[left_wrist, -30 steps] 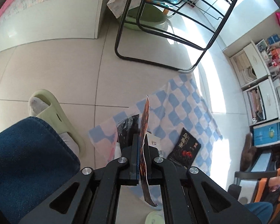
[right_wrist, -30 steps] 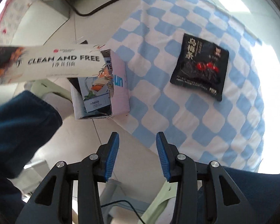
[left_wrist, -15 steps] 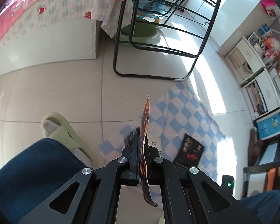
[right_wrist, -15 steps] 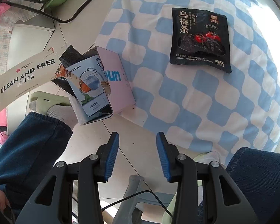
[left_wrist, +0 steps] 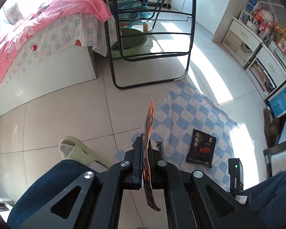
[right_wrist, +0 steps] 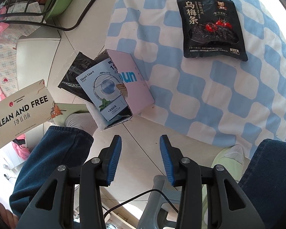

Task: Organize objects
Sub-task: 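Carry the strip to the white box and open the left gripper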

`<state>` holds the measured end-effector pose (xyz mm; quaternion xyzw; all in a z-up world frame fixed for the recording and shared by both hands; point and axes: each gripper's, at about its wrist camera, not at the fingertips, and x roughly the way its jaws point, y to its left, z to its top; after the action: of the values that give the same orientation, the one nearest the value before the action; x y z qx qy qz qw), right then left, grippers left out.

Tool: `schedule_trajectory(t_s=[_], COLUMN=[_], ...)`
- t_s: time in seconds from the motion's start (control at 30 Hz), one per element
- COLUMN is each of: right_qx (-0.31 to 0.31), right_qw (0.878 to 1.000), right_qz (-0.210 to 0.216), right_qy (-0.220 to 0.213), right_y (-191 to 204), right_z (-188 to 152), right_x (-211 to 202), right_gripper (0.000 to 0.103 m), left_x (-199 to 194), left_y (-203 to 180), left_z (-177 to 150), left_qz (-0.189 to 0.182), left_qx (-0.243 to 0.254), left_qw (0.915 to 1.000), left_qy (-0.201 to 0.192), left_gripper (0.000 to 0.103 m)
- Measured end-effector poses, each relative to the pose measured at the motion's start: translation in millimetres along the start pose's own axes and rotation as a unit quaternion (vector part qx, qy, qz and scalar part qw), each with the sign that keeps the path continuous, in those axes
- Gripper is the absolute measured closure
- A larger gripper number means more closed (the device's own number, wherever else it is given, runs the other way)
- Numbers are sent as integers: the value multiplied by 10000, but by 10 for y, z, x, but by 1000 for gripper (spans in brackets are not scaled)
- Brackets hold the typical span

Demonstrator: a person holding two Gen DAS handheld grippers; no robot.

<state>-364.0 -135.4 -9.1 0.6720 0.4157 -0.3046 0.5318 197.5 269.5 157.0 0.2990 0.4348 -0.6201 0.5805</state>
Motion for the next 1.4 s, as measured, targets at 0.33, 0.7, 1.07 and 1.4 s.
schedule_trajectory(t_s=[0.33,0.7,1.07,1.4], right_qx=[345,636,1019,1195], right_qw=[9991,9975,9944,9922], right_qz=[240,306,274,357], right_qy=[-16,-73,-53,39], right_y=[-94,-244,-462,-484], right_z=[23,72,100,130], right_x=[-44,-75,-48,26], right_gripper=[48,47,47,47], left_x=[766,1782,2340,2535], left_y=[-660,-906,-886,-353], left_z=[-150,21,-15,-85], left_qz=[221,1013,-310,-181], left_qx=[929,1268,88,-640], left_qw=[9933,9796,9820,9688], left_qy=[656,1186,1863,2389], left_gripper=[103,103,103,103])
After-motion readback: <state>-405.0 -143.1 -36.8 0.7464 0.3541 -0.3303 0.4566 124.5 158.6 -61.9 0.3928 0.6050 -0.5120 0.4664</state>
